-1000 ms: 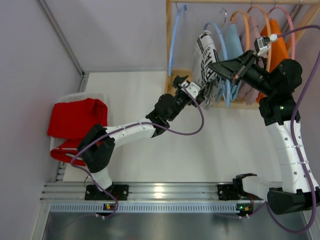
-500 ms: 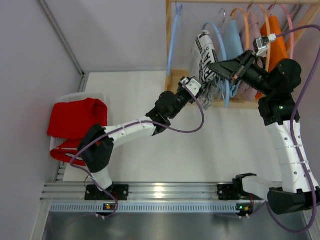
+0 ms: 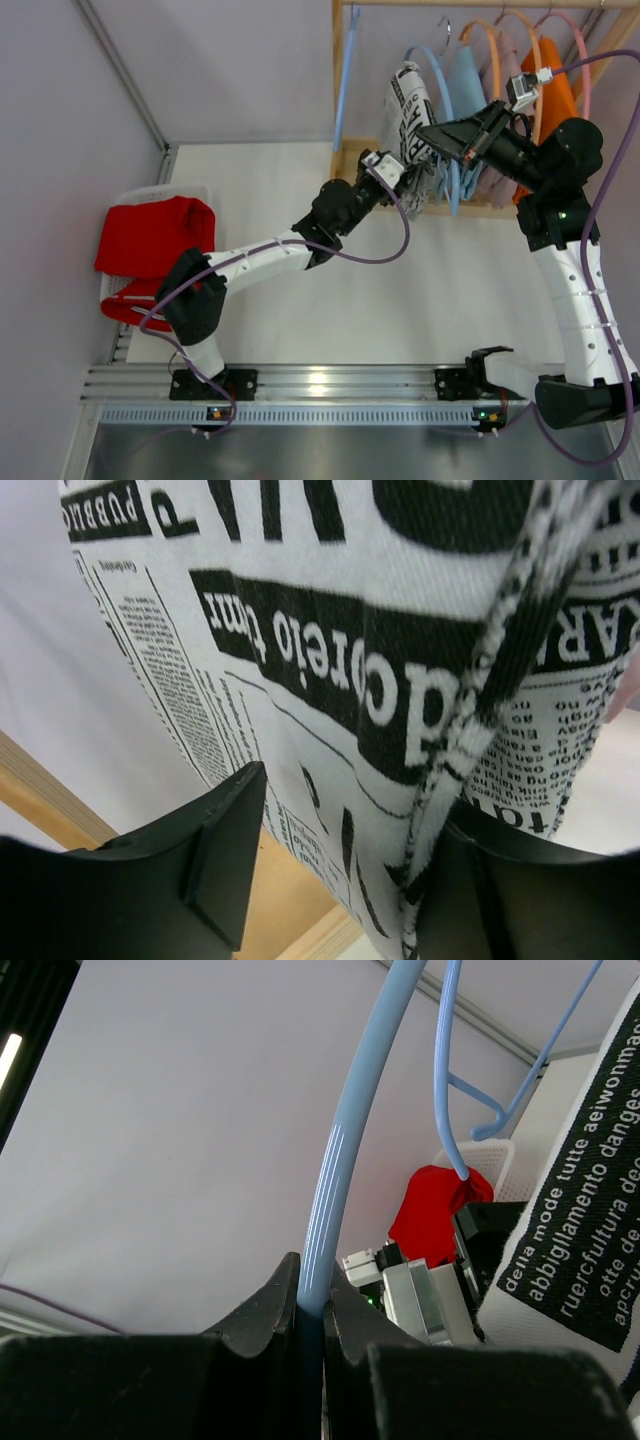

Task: Remove the trousers from the hanger

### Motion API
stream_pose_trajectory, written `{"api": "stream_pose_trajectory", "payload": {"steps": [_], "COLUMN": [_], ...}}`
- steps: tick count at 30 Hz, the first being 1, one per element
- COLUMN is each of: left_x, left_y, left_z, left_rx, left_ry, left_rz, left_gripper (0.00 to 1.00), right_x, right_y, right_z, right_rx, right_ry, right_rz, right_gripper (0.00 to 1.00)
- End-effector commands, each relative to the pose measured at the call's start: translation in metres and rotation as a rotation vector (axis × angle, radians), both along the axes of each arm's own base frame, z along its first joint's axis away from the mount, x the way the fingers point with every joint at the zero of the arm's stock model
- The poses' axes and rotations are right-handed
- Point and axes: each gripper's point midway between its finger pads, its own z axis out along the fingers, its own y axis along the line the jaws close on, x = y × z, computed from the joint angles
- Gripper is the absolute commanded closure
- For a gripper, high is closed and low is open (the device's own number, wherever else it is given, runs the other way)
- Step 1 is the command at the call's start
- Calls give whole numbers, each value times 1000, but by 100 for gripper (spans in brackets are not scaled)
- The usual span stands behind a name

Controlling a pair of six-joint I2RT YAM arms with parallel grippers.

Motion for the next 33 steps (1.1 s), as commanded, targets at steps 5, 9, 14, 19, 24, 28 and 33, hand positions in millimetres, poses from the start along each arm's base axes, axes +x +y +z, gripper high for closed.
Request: {"api": "stream_pose_trajectory", "payload": {"steps": [5, 9, 14, 19, 24, 28, 33], "left_x": [1, 5, 12, 7, -12, -29, -48], "left_y": [-6, -7, -6, -1, 14, 30, 54], "left_z": [40, 47, 48, 53, 86, 125, 181], "left_rx": [-102, -120, -120, -123, -160, -224, -317], "left_ry": [-40, -45, -43, -45, -45, -18, 14], "left_rz": [-5, 4, 37, 32, -3, -23, -43], "left_gripper": [34, 34, 46, 82, 100, 100, 100], "right_x": [-44, -43, -43, -41, -33, -28, -22], "right_y": [-3, -3, -1, -1, 0, 2, 2], "right_z": [68, 63, 62, 57, 41, 16, -13], "right_rx": [27, 24, 25, 12, -10, -42, -60], "right_ry": [-344, -331, -326, -321, -302, -320, -273], "right_rz": [-1, 2, 10, 3, -5, 13, 27], "right_gripper": [100, 100, 100, 100, 100, 100, 100]}}
